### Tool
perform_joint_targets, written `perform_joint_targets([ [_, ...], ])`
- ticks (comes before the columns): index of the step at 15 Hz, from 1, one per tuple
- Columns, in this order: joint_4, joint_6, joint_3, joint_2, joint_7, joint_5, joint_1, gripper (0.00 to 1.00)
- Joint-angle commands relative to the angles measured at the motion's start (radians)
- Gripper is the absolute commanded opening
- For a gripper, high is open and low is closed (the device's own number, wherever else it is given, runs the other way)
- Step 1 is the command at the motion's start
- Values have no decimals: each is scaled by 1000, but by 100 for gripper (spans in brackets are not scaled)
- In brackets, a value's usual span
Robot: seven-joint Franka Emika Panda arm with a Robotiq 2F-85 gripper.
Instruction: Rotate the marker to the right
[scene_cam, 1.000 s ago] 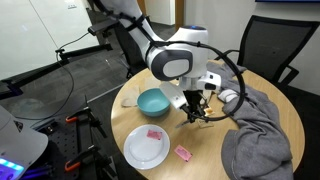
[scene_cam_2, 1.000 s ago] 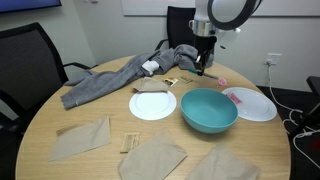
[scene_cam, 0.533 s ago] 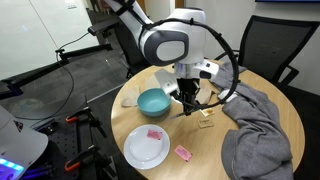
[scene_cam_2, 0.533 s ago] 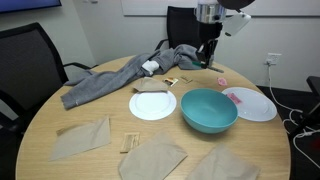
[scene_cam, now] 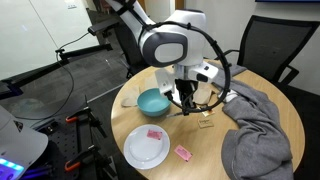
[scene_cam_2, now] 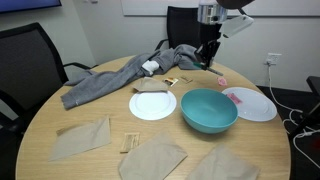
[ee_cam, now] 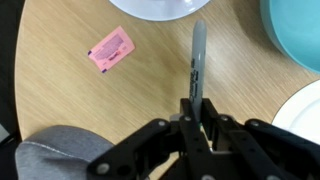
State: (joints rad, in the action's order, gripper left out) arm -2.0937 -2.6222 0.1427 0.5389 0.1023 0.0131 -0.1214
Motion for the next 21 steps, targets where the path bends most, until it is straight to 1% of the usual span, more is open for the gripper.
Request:
perform_joint_targets([
  [1,-19,0,12,-16,136,75,14,4],
  [5,-37,-16,37,-27,292,135,30,4],
  [11,-61,3,124,-36,580,155,98,4],
  [13,-64,0,129,-34,660,164,104,4],
  [15,-58,-6,117,-23,716,181,97,4],
  [18,-44,-12,88,-4,745,231,71,4],
  [21,-35,-26,76,16,760,277,61,4],
])
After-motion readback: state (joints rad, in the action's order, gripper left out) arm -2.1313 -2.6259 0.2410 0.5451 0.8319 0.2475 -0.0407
